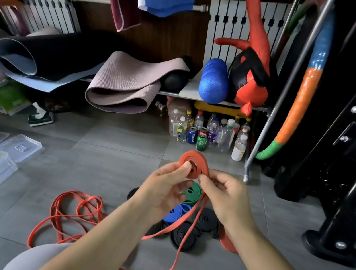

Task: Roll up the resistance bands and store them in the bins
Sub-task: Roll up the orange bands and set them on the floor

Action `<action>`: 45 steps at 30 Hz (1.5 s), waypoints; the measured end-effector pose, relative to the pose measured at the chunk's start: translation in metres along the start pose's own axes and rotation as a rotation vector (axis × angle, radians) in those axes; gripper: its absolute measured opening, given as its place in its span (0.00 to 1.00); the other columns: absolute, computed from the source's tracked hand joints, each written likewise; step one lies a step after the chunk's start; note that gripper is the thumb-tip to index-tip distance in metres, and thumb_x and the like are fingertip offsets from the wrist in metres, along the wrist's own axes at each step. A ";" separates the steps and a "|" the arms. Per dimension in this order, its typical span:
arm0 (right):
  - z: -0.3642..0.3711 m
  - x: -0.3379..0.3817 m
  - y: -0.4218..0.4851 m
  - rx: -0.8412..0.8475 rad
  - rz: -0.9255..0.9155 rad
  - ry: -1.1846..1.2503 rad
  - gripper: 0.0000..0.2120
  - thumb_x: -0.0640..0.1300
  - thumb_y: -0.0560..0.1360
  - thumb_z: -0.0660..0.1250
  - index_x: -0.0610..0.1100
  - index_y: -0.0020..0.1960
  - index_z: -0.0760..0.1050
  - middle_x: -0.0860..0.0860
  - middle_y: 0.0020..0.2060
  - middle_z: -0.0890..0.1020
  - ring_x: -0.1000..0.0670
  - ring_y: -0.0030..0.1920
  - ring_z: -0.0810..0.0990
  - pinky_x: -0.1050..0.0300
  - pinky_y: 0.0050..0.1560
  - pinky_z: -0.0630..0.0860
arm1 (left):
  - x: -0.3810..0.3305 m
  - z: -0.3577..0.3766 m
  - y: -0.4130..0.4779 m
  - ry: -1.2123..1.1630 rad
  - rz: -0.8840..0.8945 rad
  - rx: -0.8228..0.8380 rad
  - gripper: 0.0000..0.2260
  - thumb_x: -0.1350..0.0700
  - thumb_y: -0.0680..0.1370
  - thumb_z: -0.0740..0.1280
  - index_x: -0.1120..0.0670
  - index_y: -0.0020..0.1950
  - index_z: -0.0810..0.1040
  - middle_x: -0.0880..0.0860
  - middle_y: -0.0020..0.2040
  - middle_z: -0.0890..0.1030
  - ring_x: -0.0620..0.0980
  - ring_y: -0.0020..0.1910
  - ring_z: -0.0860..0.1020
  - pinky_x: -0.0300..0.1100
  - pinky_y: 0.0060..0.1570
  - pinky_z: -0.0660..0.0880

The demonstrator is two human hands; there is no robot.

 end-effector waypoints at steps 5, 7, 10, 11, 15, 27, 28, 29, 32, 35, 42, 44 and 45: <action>-0.007 0.002 0.005 0.070 0.018 -0.113 0.13 0.36 0.72 0.70 0.54 0.37 0.81 0.42 0.35 0.84 0.54 0.32 0.79 0.65 0.32 0.77 | -0.033 -0.009 -0.001 0.509 0.235 -0.004 0.10 0.58 0.73 0.70 0.57 0.53 0.80 0.53 0.42 0.84 0.46 0.39 0.81 0.35 0.27 0.70; -0.010 0.004 0.005 0.067 0.018 -0.088 0.14 0.36 0.72 0.70 0.54 0.35 0.82 0.47 0.33 0.83 0.57 0.31 0.79 0.69 0.32 0.75 | -0.031 -0.009 -0.003 0.421 0.193 0.039 0.09 0.57 0.70 0.71 0.58 0.48 0.81 0.55 0.41 0.85 0.47 0.38 0.82 0.34 0.29 0.74; -0.010 0.010 0.003 0.071 -0.005 0.019 0.14 0.37 0.70 0.71 0.56 0.36 0.83 0.54 0.33 0.84 0.60 0.34 0.80 0.72 0.35 0.74 | -0.023 -0.006 -0.002 0.189 0.136 0.080 0.07 0.57 0.67 0.71 0.56 0.42 0.84 0.55 0.41 0.85 0.47 0.36 0.82 0.34 0.32 0.77; -0.009 0.011 0.002 0.071 -0.008 0.065 0.11 0.39 0.69 0.72 0.56 0.37 0.83 0.55 0.35 0.85 0.60 0.36 0.81 0.72 0.36 0.74 | -0.020 -0.005 -0.001 0.124 0.128 0.083 0.06 0.57 0.67 0.70 0.56 0.42 0.85 0.55 0.41 0.85 0.46 0.36 0.82 0.34 0.33 0.77; -0.013 0.002 0.002 -0.019 0.031 0.107 0.08 0.39 0.68 0.73 0.52 0.42 0.81 0.55 0.37 0.85 0.57 0.39 0.83 0.70 0.40 0.76 | -0.004 0.003 0.001 -0.052 0.067 0.112 0.07 0.59 0.70 0.69 0.58 0.45 0.84 0.57 0.42 0.84 0.47 0.37 0.82 0.35 0.37 0.78; -0.010 0.010 -0.001 0.223 -0.236 -0.825 0.07 0.41 0.73 0.70 0.43 0.50 0.81 0.51 0.45 0.79 0.49 0.46 0.78 0.55 0.48 0.72 | -0.023 0.010 -0.002 1.471 0.493 0.003 0.05 0.52 0.73 0.70 0.45 0.48 0.81 0.36 0.36 0.73 0.41 0.38 0.72 0.35 0.39 0.67; -0.011 0.012 -0.001 0.220 -0.234 -0.803 0.07 0.41 0.73 0.70 0.43 0.50 0.81 0.51 0.44 0.80 0.49 0.45 0.78 0.57 0.48 0.72 | -0.023 0.010 -0.002 1.487 0.517 0.006 0.05 0.51 0.73 0.70 0.45 0.49 0.80 0.37 0.37 0.73 0.41 0.39 0.72 0.37 0.40 0.68; -0.012 0.013 -0.001 0.224 -0.237 -0.790 0.07 0.41 0.73 0.70 0.43 0.50 0.81 0.51 0.44 0.80 0.50 0.45 0.78 0.57 0.47 0.72 | -0.023 0.011 -0.003 1.492 0.533 0.008 0.06 0.51 0.73 0.69 0.44 0.50 0.80 0.38 0.39 0.74 0.42 0.40 0.73 0.38 0.41 0.69; -0.010 0.013 -0.003 0.242 -0.254 -0.780 0.06 0.41 0.73 0.71 0.44 0.49 0.81 0.51 0.43 0.79 0.50 0.45 0.78 0.57 0.47 0.73 | -0.021 0.012 -0.004 1.513 0.528 0.001 0.06 0.52 0.74 0.68 0.44 0.50 0.80 0.42 0.44 0.77 0.45 0.43 0.75 0.41 0.44 0.72; -0.018 0.013 0.001 0.156 -0.218 -0.660 0.07 0.42 0.71 0.73 0.45 0.49 0.82 0.53 0.43 0.81 0.54 0.45 0.80 0.62 0.49 0.74 | -0.027 0.009 -0.004 1.339 0.539 -0.082 0.06 0.54 0.74 0.70 0.46 0.49 0.82 0.41 0.41 0.79 0.42 0.40 0.75 0.37 0.41 0.72; -0.022 0.000 0.005 0.038 -0.018 -0.027 0.10 0.35 0.68 0.73 0.49 0.44 0.81 0.56 0.36 0.85 0.58 0.38 0.83 0.71 0.39 0.75 | -0.033 -0.001 -0.003 0.587 0.459 -0.070 0.07 0.63 0.74 0.69 0.53 0.49 0.81 0.45 0.36 0.84 0.40 0.38 0.81 0.31 0.40 0.76; -0.020 -0.001 0.005 0.004 -0.012 0.107 0.10 0.35 0.68 0.72 0.48 0.45 0.81 0.54 0.38 0.86 0.56 0.39 0.84 0.69 0.39 0.76 | -0.023 0.000 -0.002 0.401 0.382 -0.032 0.06 0.62 0.75 0.68 0.56 0.50 0.81 0.51 0.41 0.85 0.46 0.41 0.82 0.35 0.42 0.77; -0.020 -0.001 0.005 -0.015 -0.010 0.143 0.09 0.35 0.68 0.72 0.47 0.46 0.81 0.53 0.38 0.86 0.56 0.39 0.84 0.69 0.39 0.76 | -0.018 0.000 -0.002 0.349 0.339 -0.022 0.06 0.62 0.75 0.68 0.56 0.51 0.81 0.54 0.44 0.85 0.48 0.43 0.82 0.36 0.42 0.77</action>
Point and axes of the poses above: each hand's wrist, its own y-axis towards the middle knuckle, its own z-axis out of the palm, x = y × z, the point moved 6 cm from there along y, towards the middle knuckle
